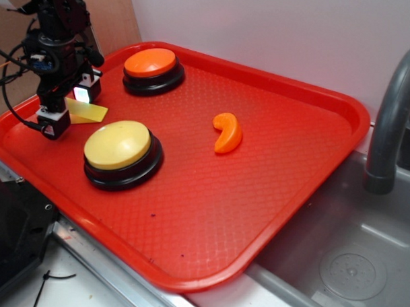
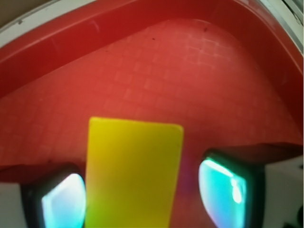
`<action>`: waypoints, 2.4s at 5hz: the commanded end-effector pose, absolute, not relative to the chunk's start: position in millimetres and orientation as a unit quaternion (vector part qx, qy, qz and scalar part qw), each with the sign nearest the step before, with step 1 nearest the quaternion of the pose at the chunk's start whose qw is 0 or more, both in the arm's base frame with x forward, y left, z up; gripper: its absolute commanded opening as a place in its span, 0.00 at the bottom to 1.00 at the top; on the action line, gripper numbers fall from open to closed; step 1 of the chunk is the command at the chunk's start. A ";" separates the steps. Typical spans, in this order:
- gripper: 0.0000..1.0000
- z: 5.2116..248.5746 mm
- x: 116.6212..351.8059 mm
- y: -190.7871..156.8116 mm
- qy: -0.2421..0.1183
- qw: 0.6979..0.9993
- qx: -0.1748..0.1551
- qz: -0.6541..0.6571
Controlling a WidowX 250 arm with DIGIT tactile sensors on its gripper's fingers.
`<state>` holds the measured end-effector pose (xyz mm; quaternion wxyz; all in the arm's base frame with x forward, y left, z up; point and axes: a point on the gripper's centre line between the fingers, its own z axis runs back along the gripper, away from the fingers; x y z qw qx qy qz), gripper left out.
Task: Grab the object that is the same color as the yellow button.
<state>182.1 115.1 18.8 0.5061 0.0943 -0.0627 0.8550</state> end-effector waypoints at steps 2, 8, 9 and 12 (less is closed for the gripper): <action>0.71 20.0 175.9 120.1 -0.080 0.496 0.095 0.859; 0.00 141.7 215.5 43.8 -0.103 0.895 0.034 0.432; 0.00 149.8 234.3 22.8 -0.085 0.944 0.000 0.320; 0.00 157.4 234.8 2.5 -0.096 0.994 -0.024 -0.049</action>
